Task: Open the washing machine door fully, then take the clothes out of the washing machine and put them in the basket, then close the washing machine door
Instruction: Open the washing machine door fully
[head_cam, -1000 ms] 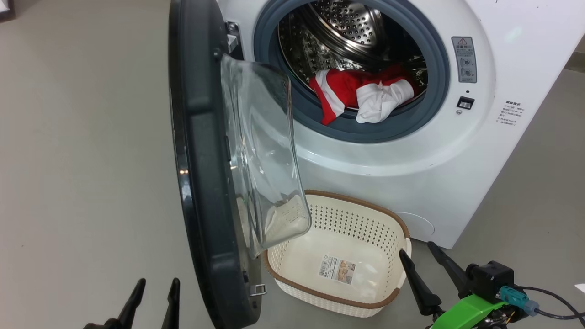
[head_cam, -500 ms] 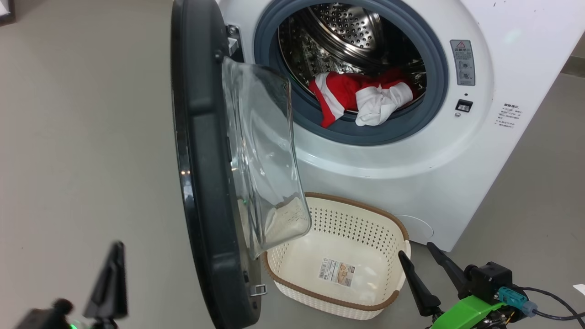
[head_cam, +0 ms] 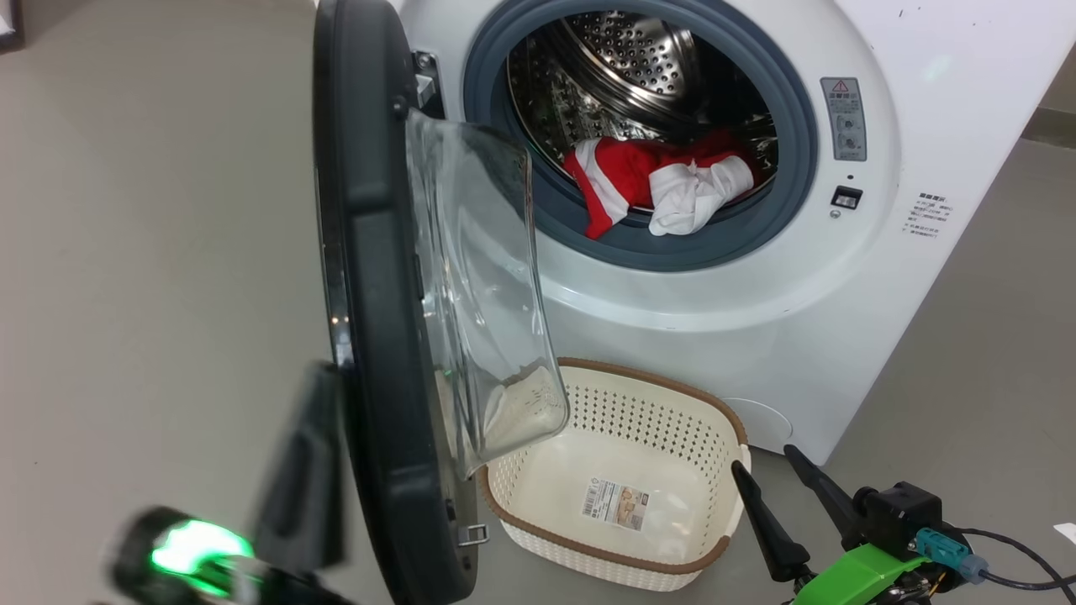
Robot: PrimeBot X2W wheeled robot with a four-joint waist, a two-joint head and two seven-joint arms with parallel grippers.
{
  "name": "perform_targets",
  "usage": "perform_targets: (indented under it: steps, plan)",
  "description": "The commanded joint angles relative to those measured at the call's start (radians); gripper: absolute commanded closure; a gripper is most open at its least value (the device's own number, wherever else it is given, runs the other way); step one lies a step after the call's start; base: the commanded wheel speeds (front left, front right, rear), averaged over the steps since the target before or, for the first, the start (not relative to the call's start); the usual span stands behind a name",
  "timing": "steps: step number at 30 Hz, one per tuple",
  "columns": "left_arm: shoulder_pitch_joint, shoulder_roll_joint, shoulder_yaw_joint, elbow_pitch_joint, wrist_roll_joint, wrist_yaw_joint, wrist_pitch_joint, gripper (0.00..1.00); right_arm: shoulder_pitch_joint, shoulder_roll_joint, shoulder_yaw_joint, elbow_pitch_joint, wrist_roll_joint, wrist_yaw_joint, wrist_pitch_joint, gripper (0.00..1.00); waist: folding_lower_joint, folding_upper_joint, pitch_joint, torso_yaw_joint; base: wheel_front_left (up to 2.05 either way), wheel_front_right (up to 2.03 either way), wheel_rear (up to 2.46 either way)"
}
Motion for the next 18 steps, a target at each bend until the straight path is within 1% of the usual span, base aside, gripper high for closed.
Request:
perform_targets:
  steps: [1, 5, 8, 11, 18]
  plan:
    - [0.008, 0.004, -0.033, -0.028, 0.010, -0.006, 0.002, 1.00, -0.005, -0.006, 0.016, -0.026, -0.006, 0.006, -0.012, 0.00, 0.0000, -0.0001, 0.001, -0.002, 0.00, 0.00, 0.00]
    - [0.041, 0.006, -0.164, 0.009, -0.002, -0.006, 0.038, 1.00, -0.008, -0.007, 0.019, -0.026, -0.007, 0.006, -0.012, 0.00, 0.0000, -0.0001, 0.003, -0.004, 0.00, 0.00, 0.00]
    - [0.064, 0.006, -0.214, 0.077, -0.036, -0.006, 0.073, 1.00, -0.010, -0.006, 0.021, -0.025, -0.007, 0.006, -0.012, 0.00, 0.0000, -0.0001, 0.003, -0.006, 0.00, 0.00, 0.00]
    - [0.071, 0.007, -0.227, 0.153, -0.058, -0.005, 0.098, 1.00, -0.011, -0.006, 0.021, -0.026, -0.008, 0.006, -0.012, 0.00, 0.0000, -0.0001, 0.005, -0.008, 0.00, 0.00, 0.00]
    - [0.057, 0.006, -0.207, 0.295, -0.099, 0.015, 0.106, 1.00, -0.011, -0.006, 0.016, -0.028, -0.010, 0.006, -0.012, 0.00, 0.0000, -0.0001, 0.006, -0.008, 0.00, 0.00, 0.00]
